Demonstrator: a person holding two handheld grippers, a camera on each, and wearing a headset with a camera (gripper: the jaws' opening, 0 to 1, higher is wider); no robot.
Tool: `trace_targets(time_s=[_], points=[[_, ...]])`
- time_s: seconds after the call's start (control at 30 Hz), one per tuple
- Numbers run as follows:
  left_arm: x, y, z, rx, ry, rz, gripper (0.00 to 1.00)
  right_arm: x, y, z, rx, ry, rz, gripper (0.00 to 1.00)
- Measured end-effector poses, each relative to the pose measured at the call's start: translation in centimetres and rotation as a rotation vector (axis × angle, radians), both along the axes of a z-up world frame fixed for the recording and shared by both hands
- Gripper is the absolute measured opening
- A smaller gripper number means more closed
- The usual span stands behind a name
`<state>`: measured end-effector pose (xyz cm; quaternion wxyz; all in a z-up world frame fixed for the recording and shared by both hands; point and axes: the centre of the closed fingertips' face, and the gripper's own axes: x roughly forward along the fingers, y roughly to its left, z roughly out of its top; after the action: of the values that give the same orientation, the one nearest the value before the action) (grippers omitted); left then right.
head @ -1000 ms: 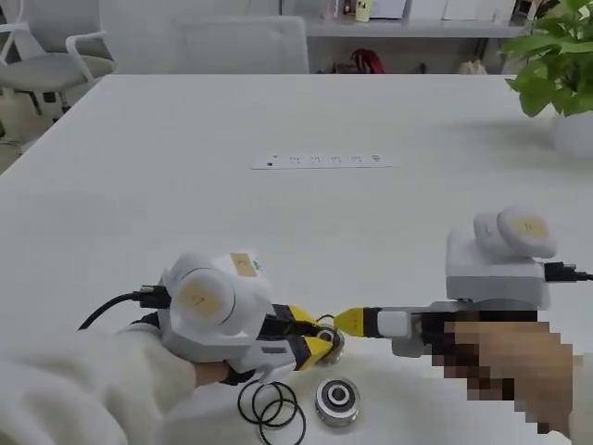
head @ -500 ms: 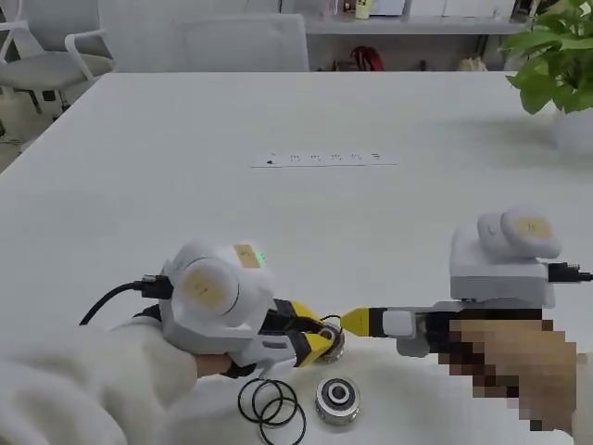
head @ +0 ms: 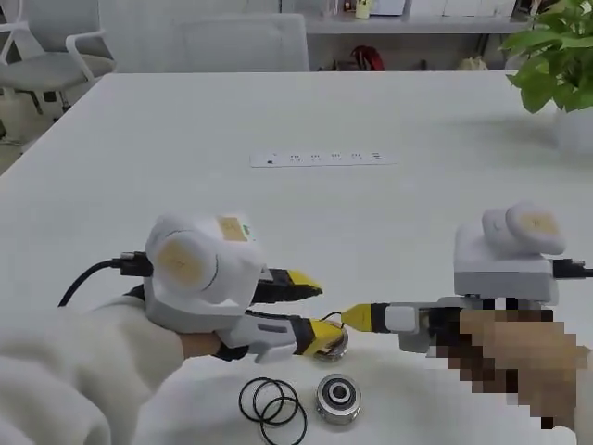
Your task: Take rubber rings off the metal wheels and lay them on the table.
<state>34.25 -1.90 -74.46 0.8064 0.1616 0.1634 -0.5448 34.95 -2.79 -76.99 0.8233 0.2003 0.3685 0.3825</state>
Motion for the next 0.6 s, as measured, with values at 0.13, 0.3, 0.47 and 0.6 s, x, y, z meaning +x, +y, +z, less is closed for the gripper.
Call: trace_targets(time_s=[0.13,0.3,0.47,0.6], points=[[0.0,0.5,1.3,-0.016,-0.015,-0.005,0.38,0.4,-0.4,0.7,0.028,-0.006,-0.026,0.00],[0.1,1.2,2.9,-0.032,-0.050,-0.010,0.49,0.7,-0.9,1.2,0.041,-0.013,-0.044,0.00],[0.3,1.8,4.8,-0.059,-0.073,0.007,0.57,1.0,-1.2,2.0,0.061,-0.026,-0.064,0.00],[0.3,2.4,6.1,-0.071,-0.095,0.011,0.64,1.2,-1.5,2.5,0.080,-0.030,-0.078,0.00]])
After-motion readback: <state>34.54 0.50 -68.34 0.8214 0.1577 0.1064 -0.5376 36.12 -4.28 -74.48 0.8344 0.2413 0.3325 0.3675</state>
